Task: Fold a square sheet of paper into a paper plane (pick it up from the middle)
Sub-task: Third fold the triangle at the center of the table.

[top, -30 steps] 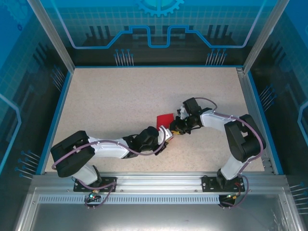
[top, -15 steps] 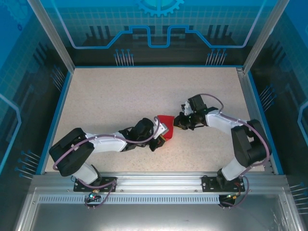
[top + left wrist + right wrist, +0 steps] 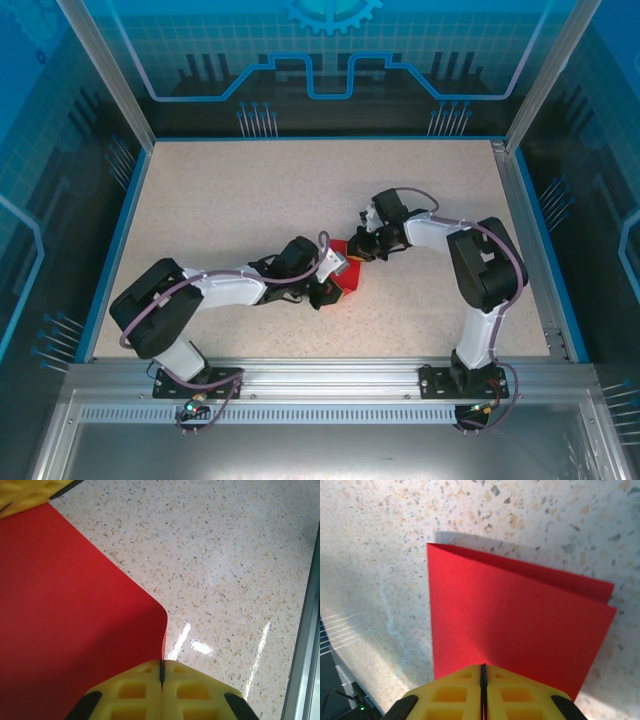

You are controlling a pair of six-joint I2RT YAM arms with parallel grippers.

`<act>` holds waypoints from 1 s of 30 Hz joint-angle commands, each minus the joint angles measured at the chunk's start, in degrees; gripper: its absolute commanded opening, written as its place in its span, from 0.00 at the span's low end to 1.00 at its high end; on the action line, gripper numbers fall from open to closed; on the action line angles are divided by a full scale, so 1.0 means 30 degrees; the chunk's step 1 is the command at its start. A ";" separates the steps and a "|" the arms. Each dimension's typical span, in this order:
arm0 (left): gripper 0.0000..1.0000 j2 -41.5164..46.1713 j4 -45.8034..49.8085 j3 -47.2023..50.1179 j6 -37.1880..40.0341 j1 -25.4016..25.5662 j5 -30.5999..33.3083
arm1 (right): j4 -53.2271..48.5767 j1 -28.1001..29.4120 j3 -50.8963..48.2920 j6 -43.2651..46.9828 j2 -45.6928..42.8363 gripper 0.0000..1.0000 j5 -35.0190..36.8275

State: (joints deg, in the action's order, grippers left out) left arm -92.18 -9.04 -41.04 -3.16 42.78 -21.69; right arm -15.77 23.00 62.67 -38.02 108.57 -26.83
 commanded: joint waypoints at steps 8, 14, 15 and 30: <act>0.00 -0.0857 0.1303 -0.1422 -0.1559 -0.1426 -0.1647 | -0.2218 0.0383 0.0671 0.2302 0.1723 0.08 0.1562; 0.00 -0.1918 0.2733 -0.2537 -0.1992 -0.2223 -0.1526 | -0.2697 0.0416 0.0813 0.3098 0.1824 0.08 0.1999; 0.00 -0.1971 0.2790 -0.2594 -0.2022 -0.2303 -0.1557 | -0.2817 0.0416 0.0874 0.3150 0.1823 0.08 0.2086; 0.00 -0.2342 0.3336 -0.2761 -0.2586 -0.2585 0.0041 | -0.3152 0.0447 0.1023 0.3269 0.1624 0.09 0.2275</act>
State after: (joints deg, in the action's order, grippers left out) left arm -99.59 1.04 -49.43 -9.39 35.73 -23.73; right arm -21.23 23.66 65.91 -29.28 111.68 -23.33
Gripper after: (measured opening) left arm 0.046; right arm 0.090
